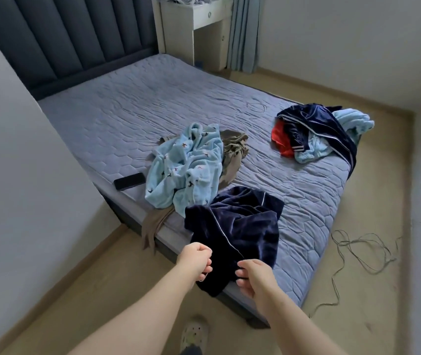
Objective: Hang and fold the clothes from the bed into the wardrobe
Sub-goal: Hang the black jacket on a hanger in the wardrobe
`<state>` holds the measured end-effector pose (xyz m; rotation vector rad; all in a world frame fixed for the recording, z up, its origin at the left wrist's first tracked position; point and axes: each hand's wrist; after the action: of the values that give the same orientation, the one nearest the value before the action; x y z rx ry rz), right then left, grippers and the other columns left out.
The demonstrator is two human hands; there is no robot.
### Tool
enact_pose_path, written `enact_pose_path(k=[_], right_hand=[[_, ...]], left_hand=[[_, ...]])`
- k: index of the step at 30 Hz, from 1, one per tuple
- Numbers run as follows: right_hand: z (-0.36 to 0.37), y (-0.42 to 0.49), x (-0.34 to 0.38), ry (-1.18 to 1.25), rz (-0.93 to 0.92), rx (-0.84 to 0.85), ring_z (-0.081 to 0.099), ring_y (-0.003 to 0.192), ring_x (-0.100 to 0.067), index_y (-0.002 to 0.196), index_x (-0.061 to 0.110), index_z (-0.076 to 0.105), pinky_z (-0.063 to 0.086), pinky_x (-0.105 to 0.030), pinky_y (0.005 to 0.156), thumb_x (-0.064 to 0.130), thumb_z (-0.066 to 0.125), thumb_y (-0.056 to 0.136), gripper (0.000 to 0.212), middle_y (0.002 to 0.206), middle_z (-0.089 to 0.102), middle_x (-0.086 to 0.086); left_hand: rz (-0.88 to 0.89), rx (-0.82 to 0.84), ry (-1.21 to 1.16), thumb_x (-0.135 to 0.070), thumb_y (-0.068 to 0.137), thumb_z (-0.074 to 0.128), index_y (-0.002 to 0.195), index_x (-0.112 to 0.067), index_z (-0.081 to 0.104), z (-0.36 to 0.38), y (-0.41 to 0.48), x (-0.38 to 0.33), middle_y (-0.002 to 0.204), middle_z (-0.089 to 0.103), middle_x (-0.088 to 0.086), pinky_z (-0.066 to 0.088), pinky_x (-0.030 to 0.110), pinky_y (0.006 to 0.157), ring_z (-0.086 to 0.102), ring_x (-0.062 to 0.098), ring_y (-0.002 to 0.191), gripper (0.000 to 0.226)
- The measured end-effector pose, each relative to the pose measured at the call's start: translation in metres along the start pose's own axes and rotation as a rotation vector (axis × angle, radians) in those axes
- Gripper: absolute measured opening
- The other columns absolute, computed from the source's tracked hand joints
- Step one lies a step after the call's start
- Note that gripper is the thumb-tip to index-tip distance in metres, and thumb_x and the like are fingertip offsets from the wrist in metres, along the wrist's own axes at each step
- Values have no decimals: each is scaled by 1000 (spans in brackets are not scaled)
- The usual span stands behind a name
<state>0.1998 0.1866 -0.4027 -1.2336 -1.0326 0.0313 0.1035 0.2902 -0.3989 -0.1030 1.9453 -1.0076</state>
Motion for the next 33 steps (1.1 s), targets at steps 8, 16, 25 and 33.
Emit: enact_pose_path(k=[8,16,25,33], right_hand=[[-27,113,57,18,-6,-184,47,58,-17,85,11,58,38,-26,54,9,49,91,11,77,57,-6],[-34,268,82,-725,-9,-162,50,102,-24,121,21,50,42,-32,82,14,44,85,37,122,49,-7],[-2,386,72,-1225,-48,120,-7,142,-35,143,47,9,25,-59,106,34,70,77,91,154,-24,7],[11,404,42,-1295,-82,89,36,115,-30,110,23,44,41,-47,89,17,52,87,26,119,48,-2]], left_hand=[[-71,3,116,-25,95,45,80,-20,58,41,119,-63,71,56,-1,40,21,49,53,12,58,21],[29,-220,658,-41,86,53,109,-32,54,76,265,-65,124,43,-1,36,33,90,39,24,116,24],[11,113,1061,-62,70,66,143,-46,4,120,369,-22,153,-25,-4,17,65,103,-20,38,139,97],[168,38,1085,-20,90,51,104,-18,49,135,386,3,125,44,5,35,46,90,36,30,122,14]])
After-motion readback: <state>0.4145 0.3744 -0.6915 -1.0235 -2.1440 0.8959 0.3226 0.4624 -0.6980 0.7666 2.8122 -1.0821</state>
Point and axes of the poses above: each hand's wrist, its own y-axis towards the middle knuckle, its own z-axis out of the palm, x = y × z
